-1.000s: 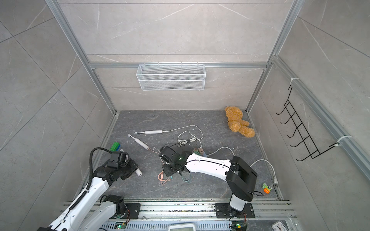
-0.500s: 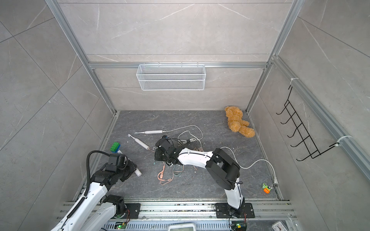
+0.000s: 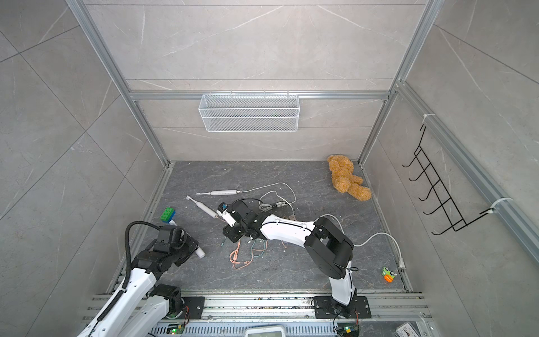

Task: Charge the electric toothbrush
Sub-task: Adjust the charging cable at the center of the board, then pick up the charging cable from the center of the board.

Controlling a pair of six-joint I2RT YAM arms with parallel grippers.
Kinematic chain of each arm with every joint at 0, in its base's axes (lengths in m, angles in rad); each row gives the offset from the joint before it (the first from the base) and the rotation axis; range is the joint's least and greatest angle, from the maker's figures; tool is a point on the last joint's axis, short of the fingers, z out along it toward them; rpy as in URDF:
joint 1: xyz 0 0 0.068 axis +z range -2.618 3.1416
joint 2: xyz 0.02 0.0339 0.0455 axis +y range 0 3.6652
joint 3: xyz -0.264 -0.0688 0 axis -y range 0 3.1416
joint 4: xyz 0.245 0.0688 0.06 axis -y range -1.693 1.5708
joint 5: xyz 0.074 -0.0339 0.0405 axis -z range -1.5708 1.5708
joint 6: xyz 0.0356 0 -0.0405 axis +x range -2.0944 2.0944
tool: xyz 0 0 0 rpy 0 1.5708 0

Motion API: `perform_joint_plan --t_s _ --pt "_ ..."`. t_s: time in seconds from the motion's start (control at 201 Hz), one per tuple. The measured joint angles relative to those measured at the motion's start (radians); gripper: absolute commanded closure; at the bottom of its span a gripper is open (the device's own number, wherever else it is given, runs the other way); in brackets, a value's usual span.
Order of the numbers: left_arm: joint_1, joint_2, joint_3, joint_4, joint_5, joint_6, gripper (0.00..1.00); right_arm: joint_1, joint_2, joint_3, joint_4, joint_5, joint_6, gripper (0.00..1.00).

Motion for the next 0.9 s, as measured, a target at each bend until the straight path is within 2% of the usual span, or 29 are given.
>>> perform_joint_plan --t_s 0.209,0.403,0.632,0.896 --pt "0.000 -0.021 -0.027 -0.010 -0.016 -0.006 1.00 0.031 0.031 -0.025 0.019 -0.045 -0.459 0.54" --pt "0.000 -0.066 -0.027 -0.038 -0.035 -0.006 1.00 0.066 0.121 -0.007 0.016 -0.042 -0.704 0.54" --pt "0.000 -0.089 -0.027 -0.053 -0.048 -0.008 1.00 0.106 0.193 0.041 0.033 0.027 -0.890 0.56" --pt "-0.001 -0.087 -0.027 -0.055 -0.050 -0.011 1.00 0.094 0.258 0.128 0.045 0.098 -0.984 0.58"
